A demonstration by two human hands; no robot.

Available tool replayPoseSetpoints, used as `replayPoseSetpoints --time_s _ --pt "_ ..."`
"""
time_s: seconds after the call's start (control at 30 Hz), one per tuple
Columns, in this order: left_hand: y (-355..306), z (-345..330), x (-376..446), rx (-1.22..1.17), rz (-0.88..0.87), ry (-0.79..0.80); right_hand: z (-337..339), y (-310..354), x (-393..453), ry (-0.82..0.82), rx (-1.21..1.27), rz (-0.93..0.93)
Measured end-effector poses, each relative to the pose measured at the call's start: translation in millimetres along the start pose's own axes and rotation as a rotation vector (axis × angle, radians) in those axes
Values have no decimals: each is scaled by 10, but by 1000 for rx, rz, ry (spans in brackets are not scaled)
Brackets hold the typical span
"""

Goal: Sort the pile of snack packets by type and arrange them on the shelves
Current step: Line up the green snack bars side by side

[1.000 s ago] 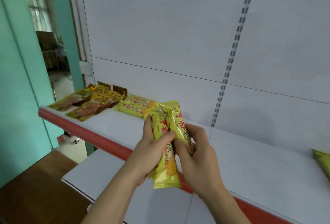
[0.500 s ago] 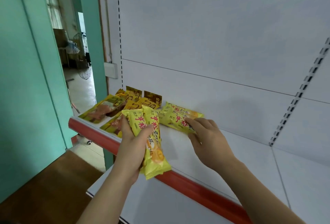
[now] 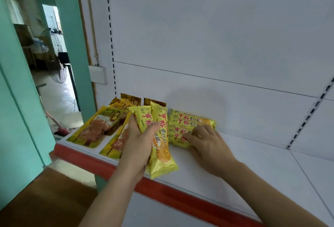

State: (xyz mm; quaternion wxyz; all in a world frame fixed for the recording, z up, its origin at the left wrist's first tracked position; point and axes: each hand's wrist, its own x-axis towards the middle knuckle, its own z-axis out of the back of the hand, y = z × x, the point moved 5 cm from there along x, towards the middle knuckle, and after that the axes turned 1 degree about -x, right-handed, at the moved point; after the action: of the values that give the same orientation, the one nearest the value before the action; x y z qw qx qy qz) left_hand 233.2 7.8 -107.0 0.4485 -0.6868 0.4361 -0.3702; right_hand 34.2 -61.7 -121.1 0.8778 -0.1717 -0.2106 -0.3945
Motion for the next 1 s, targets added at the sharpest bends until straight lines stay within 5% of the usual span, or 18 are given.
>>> replayPoseSetpoints --time_s 0.2,0.37,0.63,0.87,1.0 --pt "38 100 94 -72 75 167 92 174 -57 -2 -70 -201" --pt "37 147 55 -124 129 243 459 732 -163 -301 271 -494" --pt "110 94 -89 -43 137 305 451 1154 -290 -57 867 -847" --pt "27 -26 -192 53 130 341 539 997 -297 -129 775 -914" --pt "-3 48 -104 63 177 261 728 814 -284 -208 451 -733"
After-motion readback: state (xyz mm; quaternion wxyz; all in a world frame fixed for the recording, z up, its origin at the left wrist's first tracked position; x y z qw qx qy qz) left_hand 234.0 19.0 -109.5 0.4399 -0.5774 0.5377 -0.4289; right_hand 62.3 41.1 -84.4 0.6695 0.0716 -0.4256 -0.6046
